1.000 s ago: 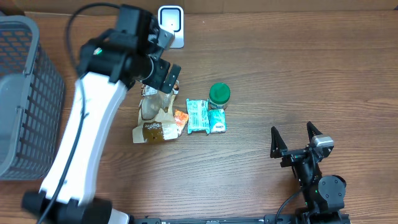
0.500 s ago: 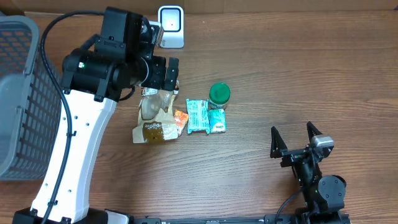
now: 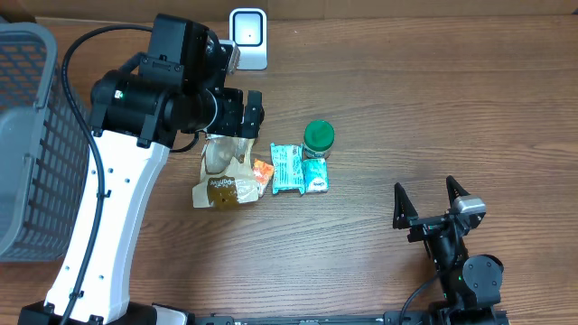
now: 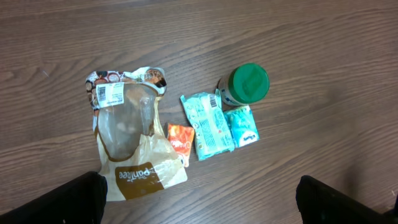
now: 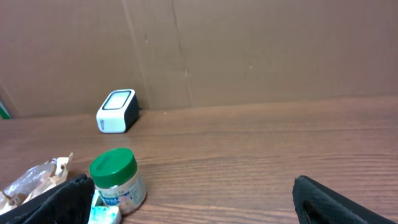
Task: Scan the item barcode
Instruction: 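Lower the bread bag onto the table and open the left gripper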
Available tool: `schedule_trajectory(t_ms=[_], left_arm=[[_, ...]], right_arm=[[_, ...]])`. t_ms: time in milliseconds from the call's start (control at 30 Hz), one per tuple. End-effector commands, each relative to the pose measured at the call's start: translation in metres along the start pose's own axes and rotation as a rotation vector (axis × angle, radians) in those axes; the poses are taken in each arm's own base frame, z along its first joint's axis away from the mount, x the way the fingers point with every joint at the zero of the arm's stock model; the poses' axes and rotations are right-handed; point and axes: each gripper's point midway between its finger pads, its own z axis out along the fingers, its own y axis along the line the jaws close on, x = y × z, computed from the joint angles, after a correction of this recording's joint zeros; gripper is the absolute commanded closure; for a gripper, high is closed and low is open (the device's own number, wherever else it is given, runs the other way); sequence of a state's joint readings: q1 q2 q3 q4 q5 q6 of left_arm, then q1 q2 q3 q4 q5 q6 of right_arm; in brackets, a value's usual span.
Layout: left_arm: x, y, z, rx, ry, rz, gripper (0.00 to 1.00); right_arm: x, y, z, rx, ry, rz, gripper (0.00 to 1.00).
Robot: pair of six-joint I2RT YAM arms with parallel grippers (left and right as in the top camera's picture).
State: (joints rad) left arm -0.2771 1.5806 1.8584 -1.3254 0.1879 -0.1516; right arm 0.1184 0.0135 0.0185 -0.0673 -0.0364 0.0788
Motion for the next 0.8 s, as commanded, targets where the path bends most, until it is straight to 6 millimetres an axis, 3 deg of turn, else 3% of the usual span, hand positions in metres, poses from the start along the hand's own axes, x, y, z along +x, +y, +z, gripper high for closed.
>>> schedule_trajectory(t_ms=[0, 133, 333, 533, 767], left_arm=[[0.0, -0.002, 0.002, 0.013, 0.01, 0.004, 0.01], [-0.003, -0.001, 0.002, 0.011, -0.005, 0.043, 0.01], [-0.018, -0.004, 0.001, 0.017, -0.066, 0.12, 0.01], [-0.029, -0.004, 0.0, 0.008, -0.113, 0.212, 0.0], [-0.043, 0.023, -0.005, -0.164, -0.161, 0.21, 0.0]], right_arm=[[-0.001, 0.0, 0.0, -0.003, -0.015, 0.002, 0.0], [-0.006, 0.003, -0.002, -0.012, -0.01, 0.002, 0.0], [-0.04, 0.008, -0.011, -0.016, -0.037, 0.0, 0.0], [-0.064, 0.012, -0.018, 0.002, 0.052, 0.002, 0.0], [-0.104, 0.017, 0.001, 0.029, 0.247, 0.015, 0.0]])
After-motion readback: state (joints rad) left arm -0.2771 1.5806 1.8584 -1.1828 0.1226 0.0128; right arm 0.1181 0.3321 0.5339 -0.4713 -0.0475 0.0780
